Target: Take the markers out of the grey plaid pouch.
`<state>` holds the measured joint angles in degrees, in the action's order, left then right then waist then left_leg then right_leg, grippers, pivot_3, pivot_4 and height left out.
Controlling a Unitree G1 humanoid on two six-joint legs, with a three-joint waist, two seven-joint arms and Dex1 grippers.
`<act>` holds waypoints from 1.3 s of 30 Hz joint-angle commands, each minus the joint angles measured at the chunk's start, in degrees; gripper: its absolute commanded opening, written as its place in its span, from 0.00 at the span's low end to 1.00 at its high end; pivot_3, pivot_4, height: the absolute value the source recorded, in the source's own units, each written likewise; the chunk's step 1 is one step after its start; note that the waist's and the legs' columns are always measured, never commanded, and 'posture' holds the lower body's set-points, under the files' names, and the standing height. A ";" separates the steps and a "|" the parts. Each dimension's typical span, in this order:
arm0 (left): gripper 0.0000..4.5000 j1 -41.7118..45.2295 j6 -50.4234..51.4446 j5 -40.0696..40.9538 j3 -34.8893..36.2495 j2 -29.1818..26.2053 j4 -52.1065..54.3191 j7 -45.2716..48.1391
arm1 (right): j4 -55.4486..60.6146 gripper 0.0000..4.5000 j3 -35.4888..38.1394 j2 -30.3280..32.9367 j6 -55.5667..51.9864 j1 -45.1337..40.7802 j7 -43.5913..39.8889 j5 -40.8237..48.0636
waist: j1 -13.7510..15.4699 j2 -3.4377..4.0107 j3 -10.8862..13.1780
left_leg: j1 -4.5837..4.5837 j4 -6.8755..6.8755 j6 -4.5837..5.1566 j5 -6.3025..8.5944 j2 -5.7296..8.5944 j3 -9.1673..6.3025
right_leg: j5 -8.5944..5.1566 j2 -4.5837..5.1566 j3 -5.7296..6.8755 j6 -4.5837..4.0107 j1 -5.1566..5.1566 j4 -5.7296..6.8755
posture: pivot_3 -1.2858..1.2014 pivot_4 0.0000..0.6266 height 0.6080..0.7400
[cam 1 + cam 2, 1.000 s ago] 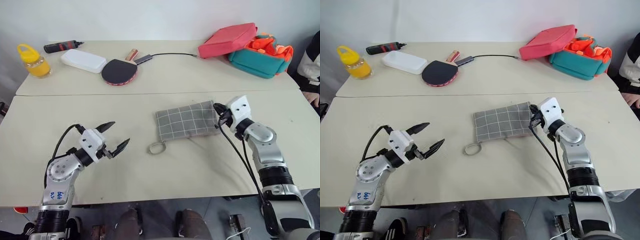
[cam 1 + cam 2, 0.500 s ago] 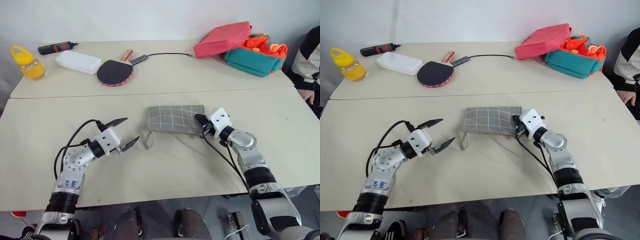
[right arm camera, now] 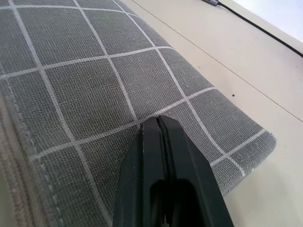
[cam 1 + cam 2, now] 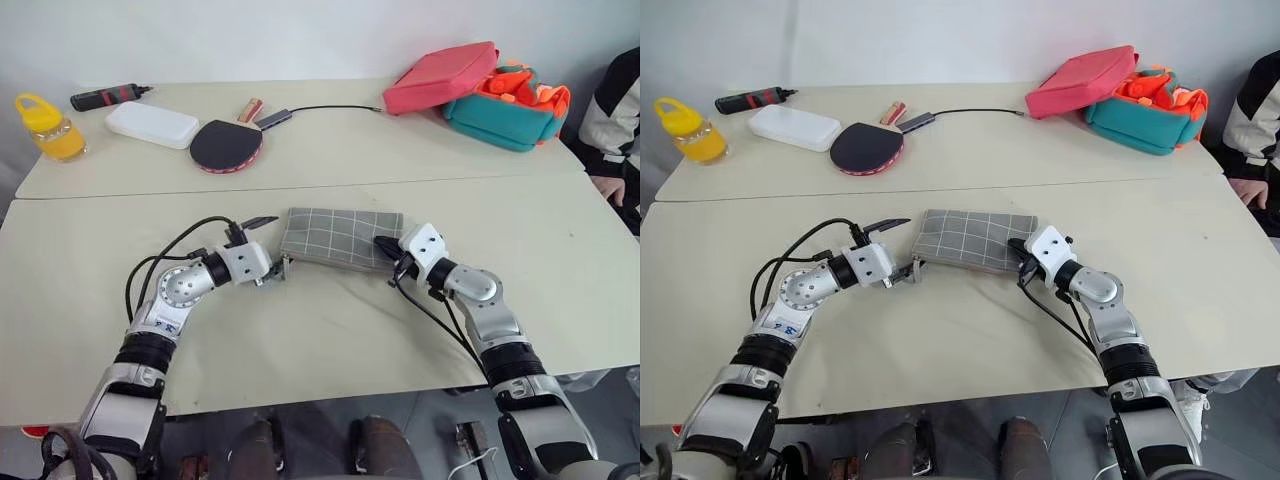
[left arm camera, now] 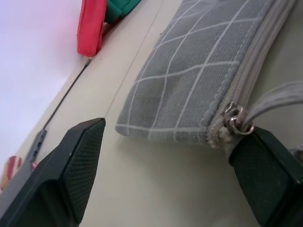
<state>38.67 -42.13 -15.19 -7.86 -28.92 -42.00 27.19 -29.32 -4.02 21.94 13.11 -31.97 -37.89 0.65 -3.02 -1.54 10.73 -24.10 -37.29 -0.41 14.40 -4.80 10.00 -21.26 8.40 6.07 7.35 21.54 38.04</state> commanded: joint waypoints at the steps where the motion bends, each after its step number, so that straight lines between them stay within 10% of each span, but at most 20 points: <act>1: 0.93 2.60 -2.95 -4.11 -3.27 0.57 -5.18 -2.10 | 1.57 0.01 -0.27 0.28 -0.46 0.76 0.30 -0.46 | 0.02 0.00 0.00 | 0.00 -0.03 0.00 0.00 0.01 0.01 | 0.00 0.00 0.00 0.00 -0.02 0.00 | 0.52 0.24 1.00; 7: 0.89 4.73 -5.42 -1.13 -5.03 3.22 -9.56 2.81 | 2.94 0.00 -0.20 0.47 -1.17 0.69 0.31 -0.26 | 0.46 0.01 0.00 | 0.00 -0.15 0.02 -0.01 0.01 0.02 | 0.00 0.01 0.00 0.01 -0.07 0.05 | 0.52 0.24 1.00; 21: 0.07 3.52 -4.34 2.12 -4.97 3.79 -7.80 6.41 | 5.82 0.00 0.29 1.42 -1.61 1.81 0.44 -0.53 | 1.22 0.03 -0.02 | 0.00 -0.12 0.03 -0.01 0.01 0.03 | 0.00 0.01 -0.01 0.01 -0.05 0.04 | 0.52 0.24 1.00; 27: 0.05 2.13 -0.86 4.84 -4.48 4.40 -3.67 8.43 | 11.27 0.00 1.29 2.69 -3.09 0.94 -1.82 1.98 | 1.29 0.03 -0.02 | -0.01 -0.09 0.03 -0.01 0.01 0.03 | 0.00 0.01 0.00 0.01 -0.03 0.04 | 0.52 0.24 1.00; 37: 0.05 -1.03 13.56 6.90 -2.94 4.10 10.26 9.77 | 29.66 0.66 -5.65 8.04 -3.13 2.82 -10.73 -0.27 | 1.42 0.03 -0.01 | -0.04 -0.05 0.03 0.00 0.01 0.01 | 0.00 0.00 0.01 0.02 0.00 0.00 | 0.52 0.24 1.00; 39: 0.05 -1.67 16.41 6.74 -2.98 3.93 12.96 10.08 | 30.32 0.67 -7.88 9.41 -1.36 2.89 -10.29 -4.92 | 1.43 0.03 -0.01 | -0.04 -0.07 0.03 0.00 0.01 0.01 | 0.00 0.00 0.01 0.02 0.01 0.00 | 0.52 0.24 1.00</act>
<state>37.52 -27.71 -8.34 -10.60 -24.83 -32.42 37.02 -1.28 -11.22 29.98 10.17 -29.28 -48.48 -1.48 -1.59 -1.52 10.72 -24.15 -37.39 -0.38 14.40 -4.79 10.02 -21.26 8.40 6.08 7.36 21.55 38.06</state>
